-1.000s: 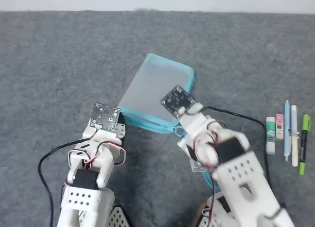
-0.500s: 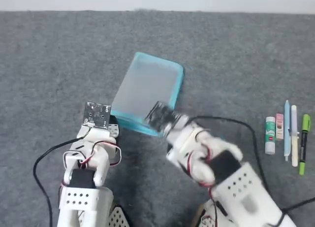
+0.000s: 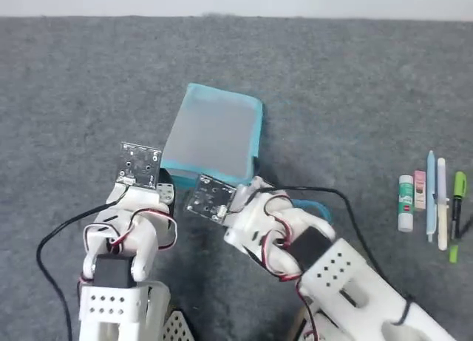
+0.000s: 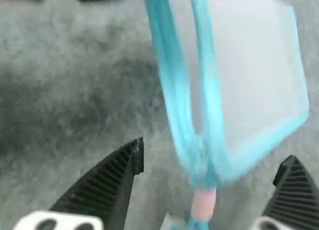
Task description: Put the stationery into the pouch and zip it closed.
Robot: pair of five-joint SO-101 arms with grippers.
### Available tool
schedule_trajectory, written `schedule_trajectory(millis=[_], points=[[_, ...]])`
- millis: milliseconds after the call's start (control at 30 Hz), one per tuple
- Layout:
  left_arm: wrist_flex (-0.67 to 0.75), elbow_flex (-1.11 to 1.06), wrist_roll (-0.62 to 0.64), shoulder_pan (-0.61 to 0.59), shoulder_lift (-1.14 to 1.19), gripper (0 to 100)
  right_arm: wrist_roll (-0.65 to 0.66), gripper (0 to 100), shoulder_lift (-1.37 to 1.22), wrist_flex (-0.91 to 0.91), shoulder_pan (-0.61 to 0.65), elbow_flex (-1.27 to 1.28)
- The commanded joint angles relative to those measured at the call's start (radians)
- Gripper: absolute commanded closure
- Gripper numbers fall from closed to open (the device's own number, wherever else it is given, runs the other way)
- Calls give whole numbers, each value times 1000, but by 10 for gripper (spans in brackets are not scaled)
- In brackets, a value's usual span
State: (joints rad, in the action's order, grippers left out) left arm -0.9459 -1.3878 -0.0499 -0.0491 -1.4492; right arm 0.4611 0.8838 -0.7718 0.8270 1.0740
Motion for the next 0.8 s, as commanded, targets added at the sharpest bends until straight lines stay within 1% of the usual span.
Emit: schedule_trajectory(millis=[0, 100, 167, 267, 333, 367, 400, 500, 633, 767], points=[[-14, 70, -15, 61, -9, 991, 86, 666, -82, 182, 18, -11], [-15, 70, -15, 61, -9, 991, 169, 726, -156, 251, 18, -14], [-15, 70, -15, 61, -9, 991, 187, 774, -194, 300, 5, -21], [-12, 51, -23, 66, -9, 991, 157, 873, -232, 341, -53, -43], [-11, 48, -37, 68, -9, 991, 109, 968, -237, 349, -97, -60], [-11, 48, -37, 68, -9, 991, 83, 998, -231, 348, -111, -68], [-11, 48, -37, 68, -9, 991, 58, 983, -223, 340, -120, -75], [-6, 39, -40, 68, -9, 989, 38, 988, -176, 332, -124, -77], [55, -12, -46, 68, -9, 978, 55, 991, -87, 220, -102, -77], [100, -45, -84, 64, -11, 886, 120, 991, 39, 71, -15, -77]])
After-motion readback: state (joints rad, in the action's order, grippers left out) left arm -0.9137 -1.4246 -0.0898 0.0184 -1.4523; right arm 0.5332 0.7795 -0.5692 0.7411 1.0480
